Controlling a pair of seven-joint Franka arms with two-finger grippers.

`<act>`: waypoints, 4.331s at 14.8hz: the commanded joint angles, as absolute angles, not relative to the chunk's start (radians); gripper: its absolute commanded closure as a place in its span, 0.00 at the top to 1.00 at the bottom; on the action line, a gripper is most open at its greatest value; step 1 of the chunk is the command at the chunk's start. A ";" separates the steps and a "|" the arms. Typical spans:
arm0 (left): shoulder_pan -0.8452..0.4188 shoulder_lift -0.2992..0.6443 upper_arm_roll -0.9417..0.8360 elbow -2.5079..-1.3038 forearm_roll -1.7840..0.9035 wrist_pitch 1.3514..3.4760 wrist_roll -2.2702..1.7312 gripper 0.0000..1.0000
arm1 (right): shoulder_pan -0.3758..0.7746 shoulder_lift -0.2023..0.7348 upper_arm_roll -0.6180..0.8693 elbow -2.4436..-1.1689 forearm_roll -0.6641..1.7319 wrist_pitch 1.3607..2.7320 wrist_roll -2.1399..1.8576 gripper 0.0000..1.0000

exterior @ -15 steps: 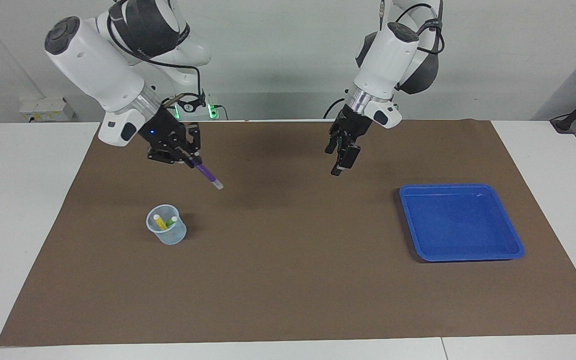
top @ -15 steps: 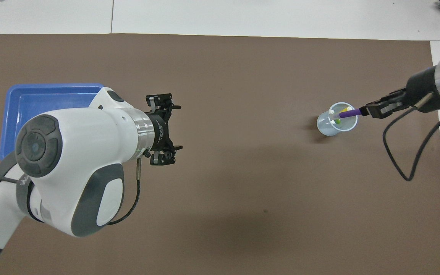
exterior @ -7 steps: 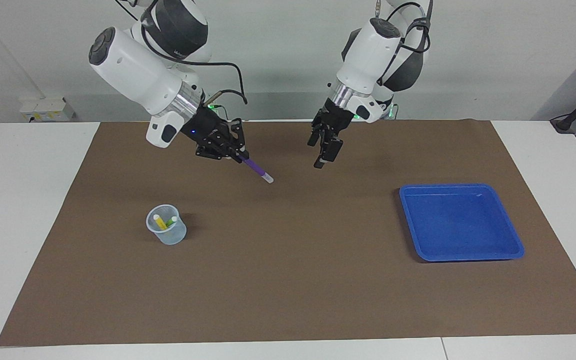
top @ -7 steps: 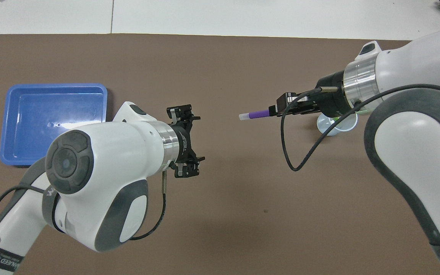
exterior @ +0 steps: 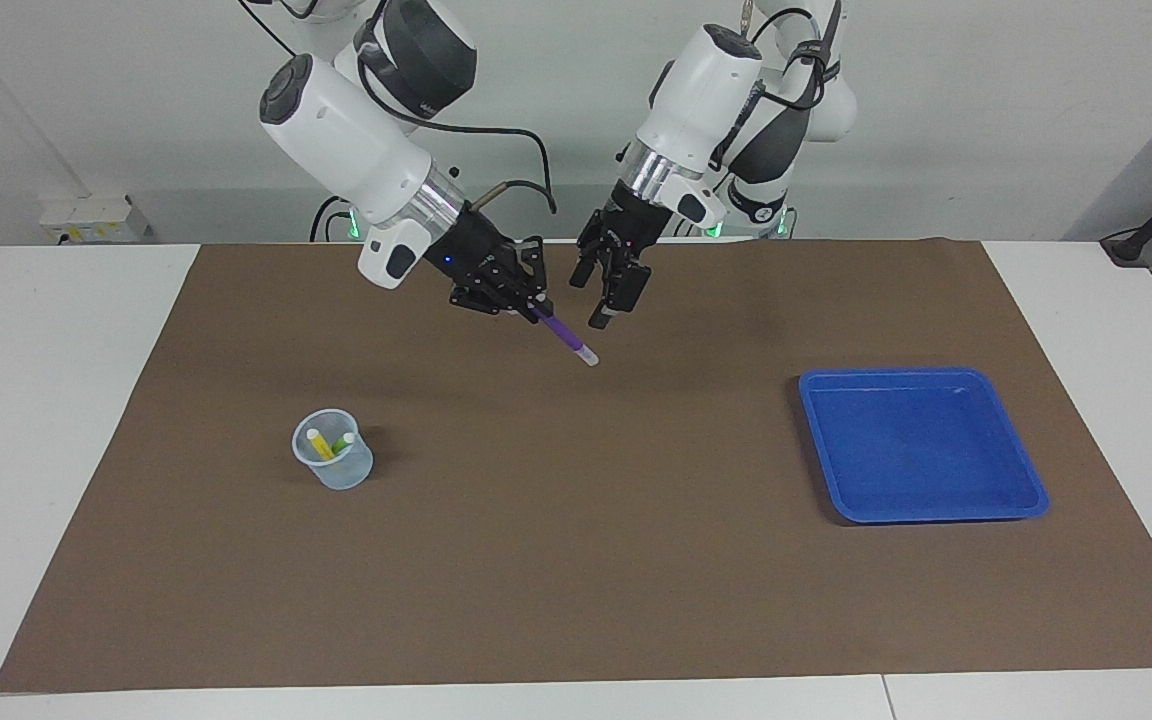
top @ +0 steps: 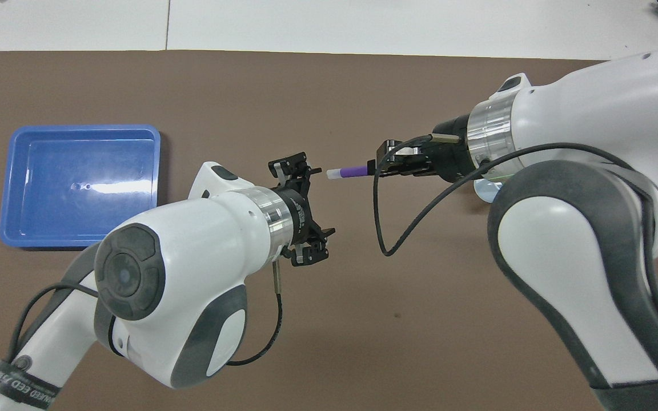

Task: Right arm passes pens to left for tray arrangement
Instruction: 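Grasp the purple pen with the left gripper while the right gripper releases, then carry the purple pen to the tray while the right gripper returns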

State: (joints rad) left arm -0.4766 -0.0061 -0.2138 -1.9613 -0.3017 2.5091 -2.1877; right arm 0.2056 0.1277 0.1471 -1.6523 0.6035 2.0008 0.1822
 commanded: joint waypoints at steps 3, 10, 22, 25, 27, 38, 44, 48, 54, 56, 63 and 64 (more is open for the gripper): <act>-0.495 0.055 -0.201 -1.904 -0.321 2.542 -2.206 1.00 | 0.202 0.123 0.144 -1.667 0.629 2.022 0.193 0.09; -0.495 0.089 -0.199 -1.861 -0.305 2.554 -2.273 0.96 | 0.216 0.127 0.146 -1.667 0.629 2.049 0.198 0.09; -0.491 0.107 -0.195 -1.861 -0.296 2.542 -2.296 0.51 | 0.232 0.132 0.144 -1.667 0.629 2.063 0.201 0.09; -0.489 0.107 -0.193 -1.862 -0.296 2.537 -2.276 0.16 | 0.232 0.132 0.144 -1.667 0.629 2.065 0.199 0.09; -0.489 0.107 -0.192 -1.862 -0.296 2.537 -2.269 0.07 | 0.232 0.132 0.144 -1.667 0.629 2.065 0.199 0.09; -0.491 0.107 -0.190 -1.841 -0.265 2.482 -2.233 0.00 | 0.232 0.133 0.144 -1.667 0.612 2.091 0.187 0.94; -0.471 0.107 -0.190 -1.839 -0.210 2.448 -2.185 0.00 | 0.183 0.140 0.140 -1.652 0.458 2.054 0.163 1.00; -0.427 0.094 -0.190 -1.836 -0.210 2.352 -2.002 0.00 | 0.098 0.130 0.137 -1.664 0.239 1.951 -0.047 1.00; -0.307 0.080 -0.189 -1.835 -0.212 2.188 -1.642 0.00 | -0.060 0.159 0.138 -1.707 0.081 1.986 -0.455 1.00; -0.241 0.075 -0.189 -1.835 -0.212 2.131 -1.496 0.00 | -0.101 0.169 0.138 -1.805 0.054 2.112 -0.511 0.99; -0.022 0.040 -0.183 -1.844 -0.212 1.895 -0.828 0.00 | -0.114 0.169 0.137 -1.917 0.052 2.178 -0.534 0.82; -0.005 0.037 -0.181 -1.851 -0.209 1.879 -0.724 0.00 | -0.120 0.169 0.137 -1.922 0.051 2.193 -0.543 0.75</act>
